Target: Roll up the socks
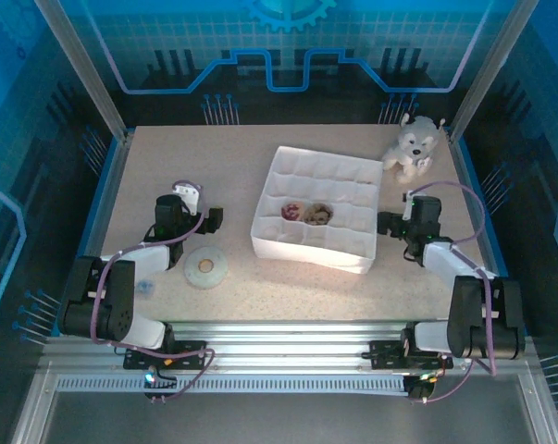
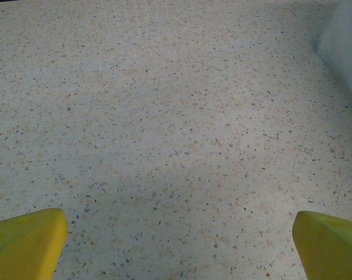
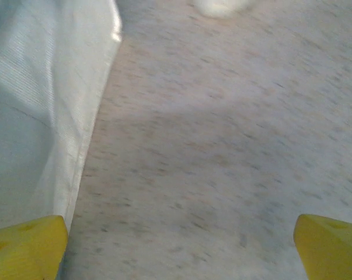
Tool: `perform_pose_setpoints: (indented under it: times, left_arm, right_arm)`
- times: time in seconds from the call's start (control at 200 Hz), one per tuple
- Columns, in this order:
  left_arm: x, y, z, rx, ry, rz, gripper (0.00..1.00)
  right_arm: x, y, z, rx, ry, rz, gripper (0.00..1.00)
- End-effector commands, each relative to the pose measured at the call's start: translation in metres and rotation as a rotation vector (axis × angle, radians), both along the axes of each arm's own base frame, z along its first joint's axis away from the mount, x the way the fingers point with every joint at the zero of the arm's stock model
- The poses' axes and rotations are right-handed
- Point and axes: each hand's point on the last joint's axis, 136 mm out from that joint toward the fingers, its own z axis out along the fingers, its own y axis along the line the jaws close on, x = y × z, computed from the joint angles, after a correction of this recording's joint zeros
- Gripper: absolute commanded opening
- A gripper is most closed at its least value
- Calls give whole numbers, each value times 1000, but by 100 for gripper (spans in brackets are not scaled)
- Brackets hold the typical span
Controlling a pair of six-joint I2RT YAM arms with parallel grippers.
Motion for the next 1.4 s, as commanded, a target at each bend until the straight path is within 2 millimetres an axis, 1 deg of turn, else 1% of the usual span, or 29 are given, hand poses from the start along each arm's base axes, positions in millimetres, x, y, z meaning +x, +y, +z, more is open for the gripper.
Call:
perform_pose_setpoints:
  times: [0.0, 0.09, 0.145, 0.235, 0.275, 0.295, 0.3, 0.31, 0.335, 0.355, 0.41, 0.49, 0.52, 0.575, 0.68, 0.745, 0.8, 0.876, 0.906, 0.946, 0.991, 1.026, 1.106, 1.151, 1.206, 1.396]
  left_arm:
    - [3, 0, 4, -7, 4, 1, 99]
    - [4, -4, 5, -57, 6, -3, 99]
    - [4, -6, 8, -77, -9, -1, 99]
    - [5, -3, 10, -80, -35, 17, 99]
    - [5, -3, 11, -80, -38, 20, 99]
    - [4, -3, 10, -79, -38, 18, 99]
    - [4, -3, 11, -79, -39, 17, 99]
    - [4, -3, 10, -80, -38, 15, 99]
    - [4, -5, 10, -79, -37, 9, 99]
    - [4, -5, 11, -80, -38, 7, 99]
    - [3, -5, 11, -82, -40, 9, 100]
    - [1, -4, 11, -89, -39, 20, 99]
    - [1, -4, 11, -91, -40, 17, 99]
    - [0, -4, 12, -89, -46, 19, 99]
    - [1, -2, 13, -82, -54, 32, 99]
    - [2, 2, 15, -38, -92, 35, 99]
    - [4, 12, 14, -49, -79, 83, 99]
    - [10, 8, 13, -76, -101, 53, 100]
    - [10, 7, 9, -77, -102, 47, 99]
    - [9, 11, 7, -83, -87, 66, 99]
    - [10, 14, 7, -90, -119, 75, 100]
    - [6, 16, 5, -90, -119, 92, 99]
    - [2, 22, 3, -91, -198, 119, 99]
    - [-1, 25, -2, -96, -167, 138, 99]
    - [4, 27, -1, -91, -166, 150, 99]
    - [4, 26, -1, -93, -164, 147, 99]
  right_arm:
    - [26, 12, 26, -40, -210, 79, 100]
    - [33, 24, 41, -55, -339, 144, 100]
    - [33, 28, 45, -44, -390, 155, 100]
    - [30, 38, 40, -45, -455, 200, 100]
    - [27, 41, 36, -67, -474, 205, 100]
    - [27, 41, 37, -79, -498, 204, 100]
    - [27, 43, 34, -79, -491, 210, 100]
    - [27, 43, 36, -86, -508, 208, 100]
    - [26, 44, 32, -96, -513, 209, 100]
    - [26, 45, 33, -105, -527, 206, 100]
    - [26, 48, 27, -118, -480, 211, 100]
    - [33, 53, 26, -146, -464, 223, 100]
    - [35, 53, 24, -155, -435, 213, 100]
    - [42, 46, 23, -173, -405, 164, 100]
    - [42, 37, 23, -173, -403, 117, 100]
    - [41, 37, 23, -174, -403, 116, 100]
    - [42, 37, 23, -174, -403, 116, 100]
    - [41, 37, 23, -174, -404, 115, 100]
    - [42, 37, 23, -174, -404, 114, 100]
    - [41, 37, 23, -174, -403, 114, 100]
    - [41, 37, 23, -174, -403, 114, 100]
    - [41, 37, 23, -174, -404, 114, 100]
    - [41, 37, 23, -174, -404, 114, 100]
    - [41, 37, 23, -175, -404, 114, 100]
    - [41, 37, 23, -175, -405, 112, 100]
    - [41, 36, 23, -177, -404, 109, 100]
